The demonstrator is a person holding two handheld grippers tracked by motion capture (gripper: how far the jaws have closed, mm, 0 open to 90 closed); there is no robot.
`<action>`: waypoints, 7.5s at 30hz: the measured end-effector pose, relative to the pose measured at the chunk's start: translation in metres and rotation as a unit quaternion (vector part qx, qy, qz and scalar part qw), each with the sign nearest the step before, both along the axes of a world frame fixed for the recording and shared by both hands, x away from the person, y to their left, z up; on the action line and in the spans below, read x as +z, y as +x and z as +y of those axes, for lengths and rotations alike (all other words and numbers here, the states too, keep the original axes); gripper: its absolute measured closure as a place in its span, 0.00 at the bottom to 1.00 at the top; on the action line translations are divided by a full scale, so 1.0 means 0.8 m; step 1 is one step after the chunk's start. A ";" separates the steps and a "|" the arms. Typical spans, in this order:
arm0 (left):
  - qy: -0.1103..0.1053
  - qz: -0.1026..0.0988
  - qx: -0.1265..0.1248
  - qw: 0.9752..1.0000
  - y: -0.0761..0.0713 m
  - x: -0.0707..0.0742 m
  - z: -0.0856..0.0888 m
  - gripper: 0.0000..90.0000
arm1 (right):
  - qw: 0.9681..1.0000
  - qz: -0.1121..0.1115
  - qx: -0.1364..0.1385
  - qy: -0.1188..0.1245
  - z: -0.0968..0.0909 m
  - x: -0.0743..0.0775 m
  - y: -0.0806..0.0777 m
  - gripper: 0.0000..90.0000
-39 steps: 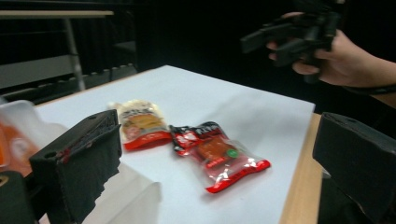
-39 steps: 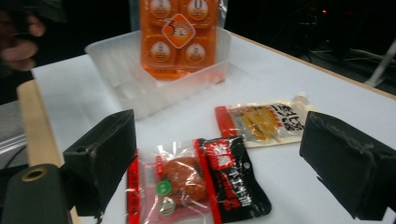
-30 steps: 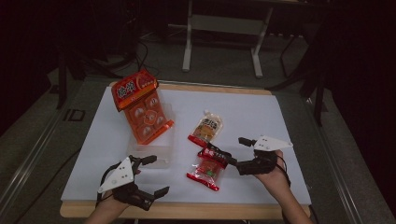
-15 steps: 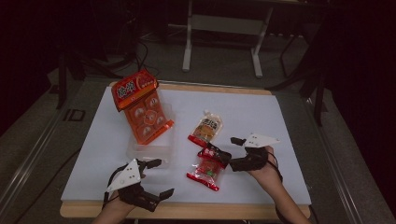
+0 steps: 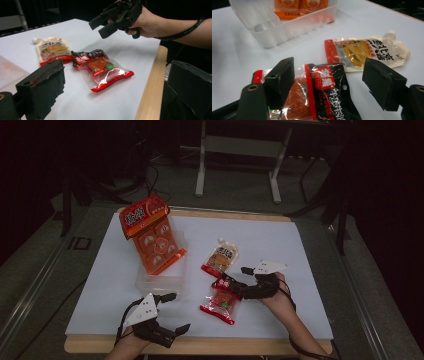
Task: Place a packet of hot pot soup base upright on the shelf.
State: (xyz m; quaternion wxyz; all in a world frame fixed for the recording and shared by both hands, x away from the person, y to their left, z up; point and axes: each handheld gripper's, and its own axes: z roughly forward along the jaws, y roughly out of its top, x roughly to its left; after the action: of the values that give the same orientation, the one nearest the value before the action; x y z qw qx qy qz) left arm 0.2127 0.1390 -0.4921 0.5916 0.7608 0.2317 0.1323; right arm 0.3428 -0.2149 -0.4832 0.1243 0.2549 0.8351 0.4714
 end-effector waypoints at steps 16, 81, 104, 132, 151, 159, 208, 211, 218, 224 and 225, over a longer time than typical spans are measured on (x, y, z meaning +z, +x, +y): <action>0.009 0.010 0.011 1.000 0.000 -0.001 0.000 0.02 | 0.998 0.042 -0.017 -0.035 0.009 -0.034 0.025 0.27; 0.002 0.018 0.021 1.000 0.001 -0.002 0.005 0.02 | 0.995 0.014 0.009 -0.098 0.035 -0.009 -0.004 0.97; -0.004 0.023 0.019 1.000 0.002 0.011 0.005 0.02 | 0.995 -0.065 0.054 -0.061 0.033 0.065 -0.062 0.99; -0.001 0.013 -0.016 1.000 0.042 0.072 -0.025 0.07 | 0.990 -0.101 0.083 -0.042 0.033 0.093 -0.099 0.99; 0.044 0.015 -0.074 0.996 0.072 0.089 -0.063 0.53 | 0.988 -0.109 0.104 -0.047 0.047 0.093 -0.108 0.99; 0.047 0.025 -0.088 0.995 0.078 0.086 -0.069 0.73 | 0.987 -0.106 0.109 -0.043 0.048 0.094 -0.107 0.99; 0.009 -0.040 -0.062 0.997 0.074 0.124 -0.037 0.99 | 0.989 -0.119 0.016 0.081 -0.005 0.114 -0.093 0.29; 0.003 -0.048 -0.055 0.997 0.074 0.127 -0.032 0.98 | 0.990 -0.109 0.021 0.087 -0.010 0.114 -0.091 0.15; -0.016 -0.068 -0.024 0.997 0.080 0.135 -0.011 0.98 | 0.991 -0.096 0.014 0.088 -0.023 0.105 -0.087 0.12; -0.021 -0.087 -0.001 0.996 0.087 0.137 0.006 0.98 | 0.991 -0.097 0.010 0.088 -0.031 0.102 -0.086 0.12; -0.020 -0.089 0.000 0.996 0.088 0.137 0.009 0.98 | 0.991 -0.097 0.010 0.088 -0.031 0.102 -0.086 0.12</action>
State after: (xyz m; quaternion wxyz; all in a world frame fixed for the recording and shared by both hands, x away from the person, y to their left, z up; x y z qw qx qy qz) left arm 0.2834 0.1462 -0.3824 0.6248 0.7341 0.1808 0.1952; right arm 0.2738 -0.2400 -0.4016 0.1773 0.2092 0.7767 0.5670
